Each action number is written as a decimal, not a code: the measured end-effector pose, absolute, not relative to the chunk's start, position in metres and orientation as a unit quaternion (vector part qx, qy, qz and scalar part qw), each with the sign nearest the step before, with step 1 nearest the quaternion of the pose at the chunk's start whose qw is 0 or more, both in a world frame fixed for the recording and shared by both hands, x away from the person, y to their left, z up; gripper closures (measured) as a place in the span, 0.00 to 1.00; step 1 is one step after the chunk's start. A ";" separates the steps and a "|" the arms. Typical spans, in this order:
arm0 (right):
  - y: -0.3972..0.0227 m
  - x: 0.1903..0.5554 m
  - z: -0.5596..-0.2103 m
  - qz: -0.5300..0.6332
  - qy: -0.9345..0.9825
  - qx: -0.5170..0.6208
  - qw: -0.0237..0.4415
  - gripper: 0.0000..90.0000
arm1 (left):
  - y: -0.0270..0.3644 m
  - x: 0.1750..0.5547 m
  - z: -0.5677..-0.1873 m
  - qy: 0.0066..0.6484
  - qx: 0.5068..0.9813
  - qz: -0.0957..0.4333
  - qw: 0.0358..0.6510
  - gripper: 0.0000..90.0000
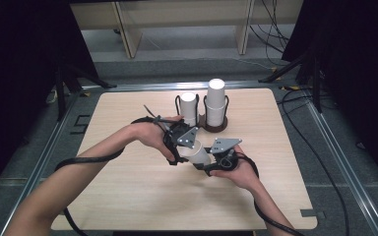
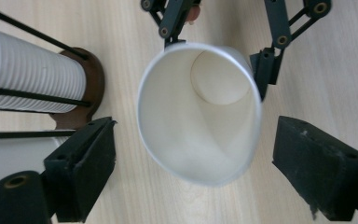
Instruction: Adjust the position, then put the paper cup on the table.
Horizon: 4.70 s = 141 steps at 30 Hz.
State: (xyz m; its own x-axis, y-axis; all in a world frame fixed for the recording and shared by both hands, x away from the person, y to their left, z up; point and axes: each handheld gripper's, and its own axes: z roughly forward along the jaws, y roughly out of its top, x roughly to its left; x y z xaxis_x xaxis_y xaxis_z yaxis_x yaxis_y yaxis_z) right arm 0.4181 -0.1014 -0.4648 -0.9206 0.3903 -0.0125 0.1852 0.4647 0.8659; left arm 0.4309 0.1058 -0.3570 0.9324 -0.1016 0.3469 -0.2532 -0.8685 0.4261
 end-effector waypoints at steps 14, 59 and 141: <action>-0.156 0.405 -0.466 0.542 0.778 0.266 0.173 0.39 | 0.168 0.403 -0.400 0.075 0.890 0.210 0.397 0.14; -0.258 0.384 -0.471 0.563 0.681 0.386 0.266 0.38 | 0.288 0.363 -0.497 0.400 0.651 0.368 0.530 0.14; -0.272 0.360 -0.479 0.410 0.711 0.513 0.251 0.18 | 0.284 0.365 -0.499 0.391 0.649 0.357 0.546 0.14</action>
State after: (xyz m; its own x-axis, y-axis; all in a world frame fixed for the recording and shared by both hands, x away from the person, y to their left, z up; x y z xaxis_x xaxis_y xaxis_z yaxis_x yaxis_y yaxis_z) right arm 0.3603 -0.2724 -0.4787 -0.3471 0.9357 0.0637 0.5247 0.1374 0.8401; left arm 0.3654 0.2842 -0.4986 0.4385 0.8979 0.0374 0.1179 -0.0987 0.9881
